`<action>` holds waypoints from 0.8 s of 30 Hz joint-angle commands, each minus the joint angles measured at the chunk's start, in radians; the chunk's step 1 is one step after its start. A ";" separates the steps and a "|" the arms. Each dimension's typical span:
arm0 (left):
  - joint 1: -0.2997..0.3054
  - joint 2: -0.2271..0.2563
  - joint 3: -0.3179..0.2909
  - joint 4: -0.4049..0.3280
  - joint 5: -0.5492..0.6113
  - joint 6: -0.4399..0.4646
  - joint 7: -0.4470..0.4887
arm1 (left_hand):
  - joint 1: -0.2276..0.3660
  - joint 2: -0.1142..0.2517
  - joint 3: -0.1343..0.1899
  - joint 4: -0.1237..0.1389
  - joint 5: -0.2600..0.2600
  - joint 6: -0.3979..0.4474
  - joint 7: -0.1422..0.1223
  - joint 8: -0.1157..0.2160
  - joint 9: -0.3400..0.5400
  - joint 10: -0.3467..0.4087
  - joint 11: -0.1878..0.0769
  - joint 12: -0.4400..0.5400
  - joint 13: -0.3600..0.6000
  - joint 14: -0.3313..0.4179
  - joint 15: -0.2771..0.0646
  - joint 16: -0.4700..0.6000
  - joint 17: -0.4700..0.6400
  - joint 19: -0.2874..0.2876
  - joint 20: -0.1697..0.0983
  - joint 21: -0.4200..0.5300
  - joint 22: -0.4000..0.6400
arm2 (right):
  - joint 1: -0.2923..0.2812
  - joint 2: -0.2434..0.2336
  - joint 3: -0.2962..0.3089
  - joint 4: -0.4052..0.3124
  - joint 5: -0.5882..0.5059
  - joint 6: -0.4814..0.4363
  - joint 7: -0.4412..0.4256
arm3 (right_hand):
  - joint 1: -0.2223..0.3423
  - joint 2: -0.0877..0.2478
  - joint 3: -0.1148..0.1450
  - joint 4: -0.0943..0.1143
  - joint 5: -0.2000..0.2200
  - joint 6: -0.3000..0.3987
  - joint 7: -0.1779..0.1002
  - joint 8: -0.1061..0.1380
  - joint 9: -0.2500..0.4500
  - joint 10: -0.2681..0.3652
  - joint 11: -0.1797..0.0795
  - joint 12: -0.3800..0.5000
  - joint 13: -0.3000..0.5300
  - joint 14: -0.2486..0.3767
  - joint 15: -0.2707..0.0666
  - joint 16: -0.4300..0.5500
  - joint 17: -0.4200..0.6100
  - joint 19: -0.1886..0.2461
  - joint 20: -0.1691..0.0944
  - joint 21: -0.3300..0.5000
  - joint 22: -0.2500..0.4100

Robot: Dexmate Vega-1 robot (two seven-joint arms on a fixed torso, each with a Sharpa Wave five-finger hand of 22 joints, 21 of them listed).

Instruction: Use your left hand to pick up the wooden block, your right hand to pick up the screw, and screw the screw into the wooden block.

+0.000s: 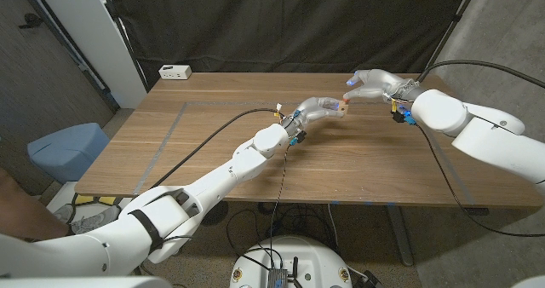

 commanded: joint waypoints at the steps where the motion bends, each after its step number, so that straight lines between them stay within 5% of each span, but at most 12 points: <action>1: -0.001 -0.004 0.002 0.007 0.002 -0.005 -0.002 | -0.015 0.024 0.004 0.006 0.004 0.043 -0.009 0.006 0.017 0.009 -0.001 0.009 0.003 0.006 -0.084 0.001 0.002 0.005 0.002 0.006 0.005 | 0.059 -0.041 -0.031 -0.019 -0.003 -0.054 0.074 | 0.017 -0.001 0.010 0.000 0.002 0.006 -0.004 -0.007 0.001 -0.005 0.004 -0.004 0.000 -0.010 0.000 -0.006 -0.001 -0.002 0.005 0.002 0.005; 12: -0.004 -0.009 0.005 0.012 0.003 -0.007 -0.005 | -0.015 0.025 0.004 0.007 0.004 0.046 -0.009 0.006 0.017 0.009 -0.001 0.008 0.003 0.007 -0.083 0.000 0.002 0.005 0.002 0.006 0.005 | 0.100 -0.051 -0.067 -0.025 -0.023 -0.080 0.109 | 0.036 -0.002 0.018 -0.001 0.002 0.030 -0.010 -0.006 0.002 -0.004 0.005 -0.001 -0.002 -0.009 0.001 -0.004 -0.003 -0.001 0.007 0.003 0.005; 24: -0.004 -0.009 0.005 0.013 0.001 -0.003 -0.007 | -0.014 0.026 0.005 0.006 0.005 0.044 -0.010 0.006 0.017 0.008 -0.001 0.008 0.003 0.006 -0.084 0.000 0.002 0.006 0.003 0.006 0.005 | 0.121 -0.060 -0.078 -0.006 -0.037 -0.055 0.137 | 0.085 0.004 0.039 -0.005 0.002 0.069 -0.058 -0.003 0.004 -0.010 -0.016 -0.001 -0.004 -0.008 -0.021 -0.001 -0.006 0.003 0.001 0.005 0.005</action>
